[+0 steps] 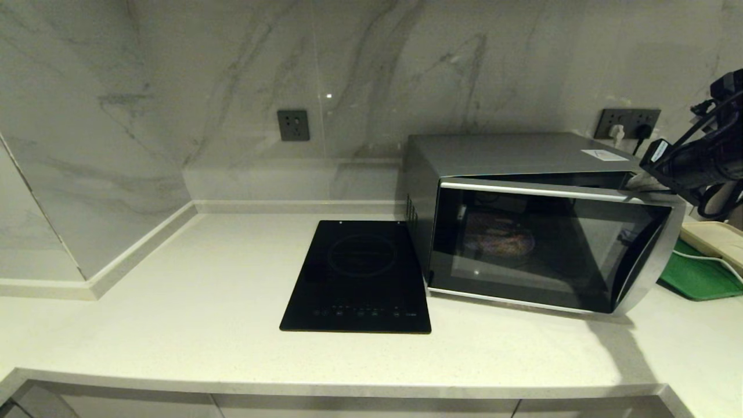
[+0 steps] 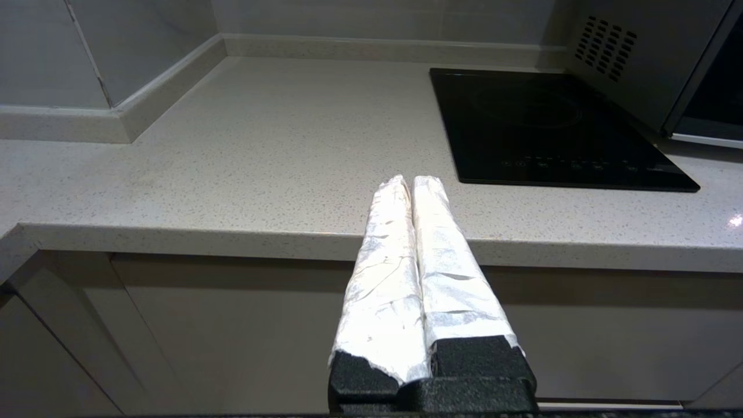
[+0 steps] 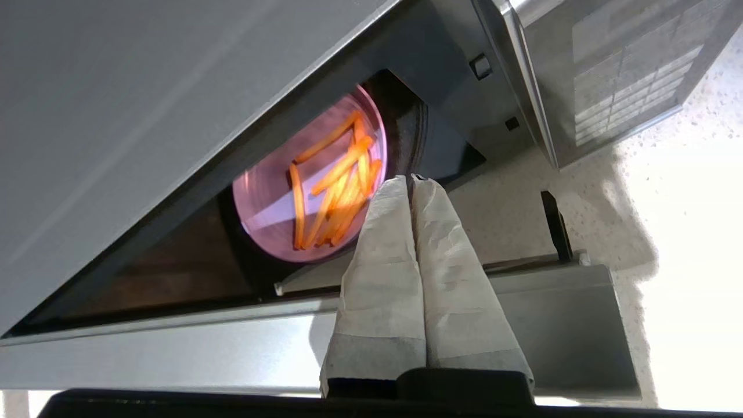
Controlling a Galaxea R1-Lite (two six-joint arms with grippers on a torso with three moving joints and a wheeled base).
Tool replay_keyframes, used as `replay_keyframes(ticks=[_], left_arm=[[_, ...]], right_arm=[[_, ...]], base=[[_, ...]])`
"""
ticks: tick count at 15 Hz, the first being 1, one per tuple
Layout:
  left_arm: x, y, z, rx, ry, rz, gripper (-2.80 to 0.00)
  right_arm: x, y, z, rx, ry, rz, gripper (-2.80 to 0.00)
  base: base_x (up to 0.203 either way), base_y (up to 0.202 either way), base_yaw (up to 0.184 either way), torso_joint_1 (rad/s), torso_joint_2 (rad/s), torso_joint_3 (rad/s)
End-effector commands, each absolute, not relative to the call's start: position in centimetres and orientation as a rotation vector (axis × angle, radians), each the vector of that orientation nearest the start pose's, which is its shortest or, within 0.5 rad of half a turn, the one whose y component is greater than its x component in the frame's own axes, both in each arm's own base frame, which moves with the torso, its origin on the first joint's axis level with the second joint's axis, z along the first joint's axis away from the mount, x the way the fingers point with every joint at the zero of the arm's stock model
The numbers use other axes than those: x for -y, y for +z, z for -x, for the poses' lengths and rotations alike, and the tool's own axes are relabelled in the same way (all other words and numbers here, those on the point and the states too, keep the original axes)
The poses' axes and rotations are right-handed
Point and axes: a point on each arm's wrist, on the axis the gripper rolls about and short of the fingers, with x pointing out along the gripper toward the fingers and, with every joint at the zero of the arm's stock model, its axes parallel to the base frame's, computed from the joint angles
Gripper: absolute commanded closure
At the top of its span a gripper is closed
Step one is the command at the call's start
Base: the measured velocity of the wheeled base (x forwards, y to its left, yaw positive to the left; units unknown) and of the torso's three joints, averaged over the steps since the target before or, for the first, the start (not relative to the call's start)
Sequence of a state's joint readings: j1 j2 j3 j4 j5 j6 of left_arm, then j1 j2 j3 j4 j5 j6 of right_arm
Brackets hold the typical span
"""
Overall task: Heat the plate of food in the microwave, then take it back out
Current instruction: Open the microwave oven
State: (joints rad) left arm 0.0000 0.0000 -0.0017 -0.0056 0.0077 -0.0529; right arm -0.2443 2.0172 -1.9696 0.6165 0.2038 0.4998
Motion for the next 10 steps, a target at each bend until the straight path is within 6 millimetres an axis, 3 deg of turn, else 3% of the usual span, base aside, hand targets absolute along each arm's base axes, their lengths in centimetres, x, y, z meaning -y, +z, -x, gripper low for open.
replay_keyframes(ticks=[1,6,10], left_arm=[[0.0,7.7,2.3,0.008,0.008,0.054,0.00],[0.0,7.7,2.3,0.008,0.007,0.054,0.00],[0.0,7.7,2.3,0.008,0.008,0.054,0.00]], right_arm=[[8.8,27.7,-37.1,-0.643,-0.204,-0.633,0.00],[8.1,27.8,-34.4,-0.711,-0.186,-0.592,0.00],[7.1,28.7,-30.7,-0.727,-0.126,-0.560,0.00]], base=[[0.000,0.000,0.000,0.000,0.00,0.000],[0.000,0.000,0.000,0.000,0.00,0.000],[0.000,0.000,0.000,0.000,0.00,0.000]])
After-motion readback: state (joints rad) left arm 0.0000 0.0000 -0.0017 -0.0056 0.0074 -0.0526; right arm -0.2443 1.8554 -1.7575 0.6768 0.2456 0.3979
